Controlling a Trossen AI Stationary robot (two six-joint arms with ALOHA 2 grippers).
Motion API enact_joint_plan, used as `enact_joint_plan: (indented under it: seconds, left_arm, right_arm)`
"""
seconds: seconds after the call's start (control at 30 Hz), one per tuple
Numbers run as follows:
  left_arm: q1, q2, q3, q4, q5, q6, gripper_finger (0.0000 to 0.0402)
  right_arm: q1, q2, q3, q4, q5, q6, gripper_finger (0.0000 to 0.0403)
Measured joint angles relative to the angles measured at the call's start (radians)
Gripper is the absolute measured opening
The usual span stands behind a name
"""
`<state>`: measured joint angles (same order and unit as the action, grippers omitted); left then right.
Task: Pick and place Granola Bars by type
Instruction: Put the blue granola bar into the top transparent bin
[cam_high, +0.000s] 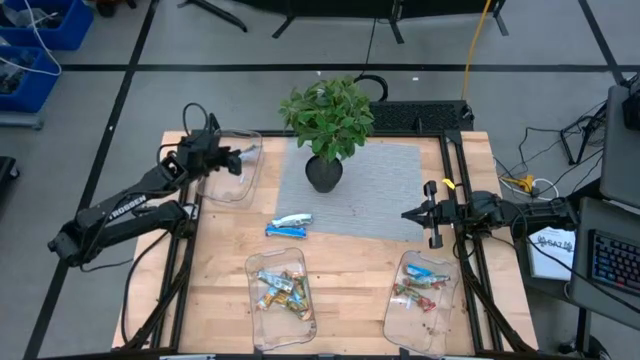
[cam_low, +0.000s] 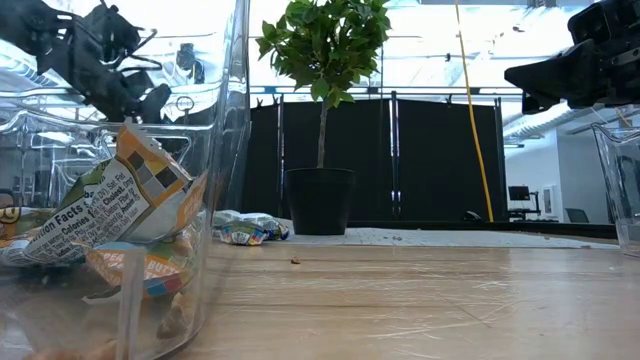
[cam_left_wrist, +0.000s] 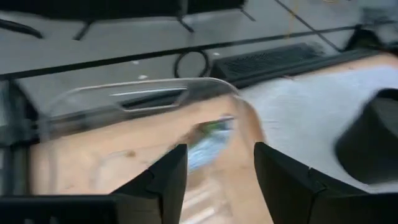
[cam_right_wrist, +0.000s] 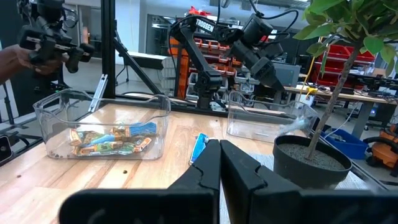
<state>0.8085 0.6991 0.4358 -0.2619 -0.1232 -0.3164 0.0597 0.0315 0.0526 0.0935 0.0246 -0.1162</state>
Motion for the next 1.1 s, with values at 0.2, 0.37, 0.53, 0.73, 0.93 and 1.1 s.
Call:
enact_joint_plan:
  seconds: [0.2,0.37,0.53,0.73,0.93,1.1]
  left_arm:
    - [-0.046,0.000,0.000,0.035,0.237,0.082,0.0199]
    - [-0.178,0.002,0.024,0.055,0.307,0.098,0.0200]
    - [-0.373,0.060,0.138,-0.030,0.245,0.124,0.0200]
    - [-0.632,0.281,0.364,-0.240,0.021,0.228,0.0200]
    - [-0.728,0.580,0.568,-0.362,-0.016,0.293,0.0200]
    - [-0.729,0.798,0.669,-0.445,0.032,0.339,0.0200]
  right_arm:
    - [0.000,0.000,0.000,0.000,0.000,0.000,0.0000]
    - [0.000,0.000,0.000,0.000,0.000,0.000,0.0000]
    - [0.000,0.000,0.000,0.000,0.000,0.000,0.0000]
    - [0.000,0.000,0.000,0.000,0.000,0.000,0.0000]
    - [0.000,0.000,0.000,0.000,0.000,0.000,0.0000]
    - [0.000,0.000,0.000,0.000,0.000,0.000,0.0000]
